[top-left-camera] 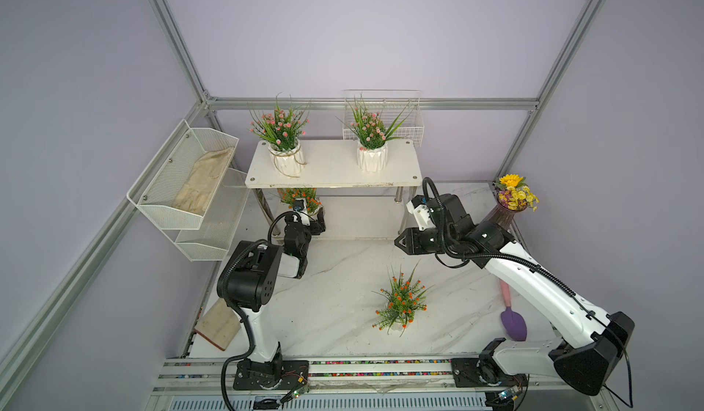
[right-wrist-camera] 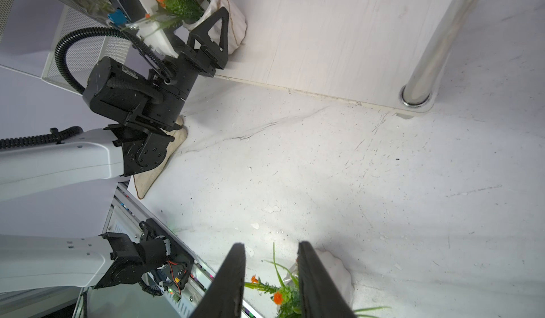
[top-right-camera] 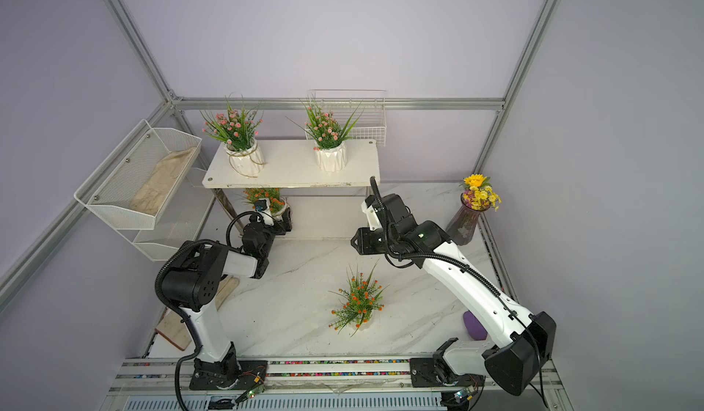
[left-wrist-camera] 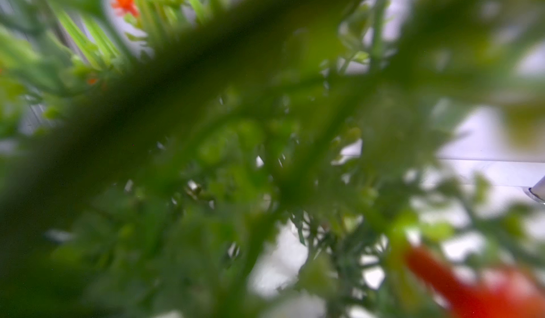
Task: Place the baby's breath potted plants on the rack by color
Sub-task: Place the baby's breath potted plant on the rack.
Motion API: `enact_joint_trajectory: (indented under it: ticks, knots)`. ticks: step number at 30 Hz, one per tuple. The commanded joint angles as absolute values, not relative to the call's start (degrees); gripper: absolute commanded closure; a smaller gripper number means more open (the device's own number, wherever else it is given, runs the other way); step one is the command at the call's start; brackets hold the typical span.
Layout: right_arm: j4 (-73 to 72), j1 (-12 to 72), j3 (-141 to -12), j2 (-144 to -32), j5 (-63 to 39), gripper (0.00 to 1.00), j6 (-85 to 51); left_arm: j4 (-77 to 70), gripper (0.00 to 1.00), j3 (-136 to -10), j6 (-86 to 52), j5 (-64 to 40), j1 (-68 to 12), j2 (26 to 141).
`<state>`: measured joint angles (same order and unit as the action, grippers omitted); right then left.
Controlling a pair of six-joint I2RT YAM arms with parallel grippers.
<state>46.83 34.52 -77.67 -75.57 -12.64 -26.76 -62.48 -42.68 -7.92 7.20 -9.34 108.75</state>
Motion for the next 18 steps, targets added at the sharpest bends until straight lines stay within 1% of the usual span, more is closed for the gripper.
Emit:
enact_joint_trajectory:
  ticks: [1, 3, 7, 9, 10, 11, 12, 13, 14, 18]
  knots:
    - [47.37, 34.28, -77.53, -74.22, -12.56, 0.66, -27.25, -70.06, 0.91, -47.84, -8.44, 6.75, -9.21, 108.74]
    - [47.52, 34.28, -77.52, -74.03, -12.49, 0.66, -27.25, -68.92, 0.88, -49.03, -8.52, 6.56, -9.14, 109.39]
    - [47.54, 34.28, -77.78, -73.78, -12.43, 0.66, -27.25, -67.82, 0.79, -49.86, -9.20, 6.22, -9.14, 110.16]
    - [47.56, 34.28, -77.84, -73.72, -12.39, 0.66, -27.16, -67.76, 0.71, -49.46, -9.58, 6.33, -9.14, 109.96]
    - [47.58, 34.28, -77.79, -73.68, -12.47, 0.65, -27.07, -67.40, 0.64, -49.33, -9.66, 6.32, -9.14, 109.65]
    - [47.47, 34.28, -77.87, -73.75, -12.49, 0.65, -27.00, -66.76, 0.54, -49.12, -9.90, 6.46, -9.14, 109.32]
    - [47.44, 34.23, -77.84, -73.83, -12.61, 0.65, -26.92, -66.22, 0.47, -49.01, -10.01, 6.50, -9.14, 109.07]
    - [47.37, 34.28, -77.84, -73.91, -12.73, 0.65, -26.83, -65.79, 0.43, -48.83, -10.13, 6.57, -9.07, 108.79]
    - [47.25, 34.28, -77.79, -74.00, -12.90, 0.65, -26.69, -65.45, 0.40, -48.57, -10.41, 6.70, -9.14, 108.53]
    - [47.04, 34.28, -77.81, -74.20, -13.46, 0.65, -26.20, -64.69, 0.33, -47.33, -11.72, 7.41, -9.14, 107.46]
